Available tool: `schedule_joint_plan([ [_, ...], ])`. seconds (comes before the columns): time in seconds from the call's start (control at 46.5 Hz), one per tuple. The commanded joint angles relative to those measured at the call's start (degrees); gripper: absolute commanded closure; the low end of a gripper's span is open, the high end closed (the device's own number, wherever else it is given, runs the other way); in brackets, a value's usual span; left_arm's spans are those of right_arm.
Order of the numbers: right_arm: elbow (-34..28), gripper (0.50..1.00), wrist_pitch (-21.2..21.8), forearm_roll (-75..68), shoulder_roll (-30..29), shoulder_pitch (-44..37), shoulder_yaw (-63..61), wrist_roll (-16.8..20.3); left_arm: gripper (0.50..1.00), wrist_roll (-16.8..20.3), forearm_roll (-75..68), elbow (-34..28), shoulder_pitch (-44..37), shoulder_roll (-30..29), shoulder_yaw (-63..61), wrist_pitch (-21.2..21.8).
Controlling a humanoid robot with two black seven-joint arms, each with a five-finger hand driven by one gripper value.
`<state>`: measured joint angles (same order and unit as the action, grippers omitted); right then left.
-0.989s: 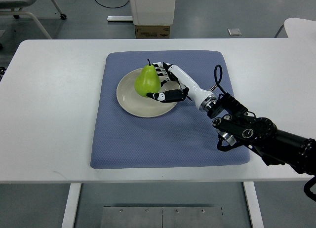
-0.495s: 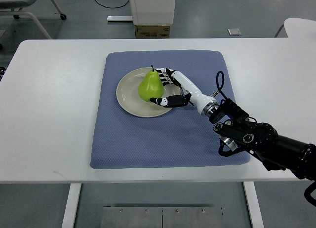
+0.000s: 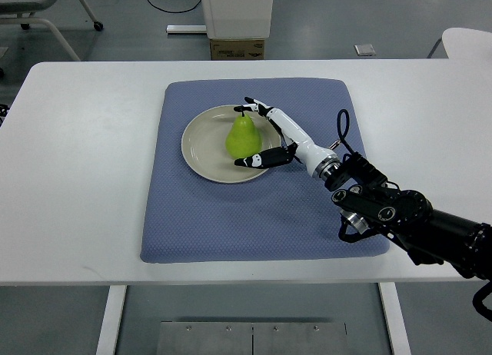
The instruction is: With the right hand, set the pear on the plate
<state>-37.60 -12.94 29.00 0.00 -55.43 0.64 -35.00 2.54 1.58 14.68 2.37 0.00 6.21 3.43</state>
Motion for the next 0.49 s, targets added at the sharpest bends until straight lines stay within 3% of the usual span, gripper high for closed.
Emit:
schedule_joint_plan([
  [0.0,-0.1,0.502,0.0,0.0,0.0,0.1,-1.9,0.0,0.500,0.0,0.0,0.0,0.0,0.0,-0.1,0.0],
  [0.473,-1.4,0.502,2.2,-1.2,8.1,1.7,-10.3,0.0,0.500,0.0,0.0,0.0,0.0,0.0,-0.1,0.0],
])
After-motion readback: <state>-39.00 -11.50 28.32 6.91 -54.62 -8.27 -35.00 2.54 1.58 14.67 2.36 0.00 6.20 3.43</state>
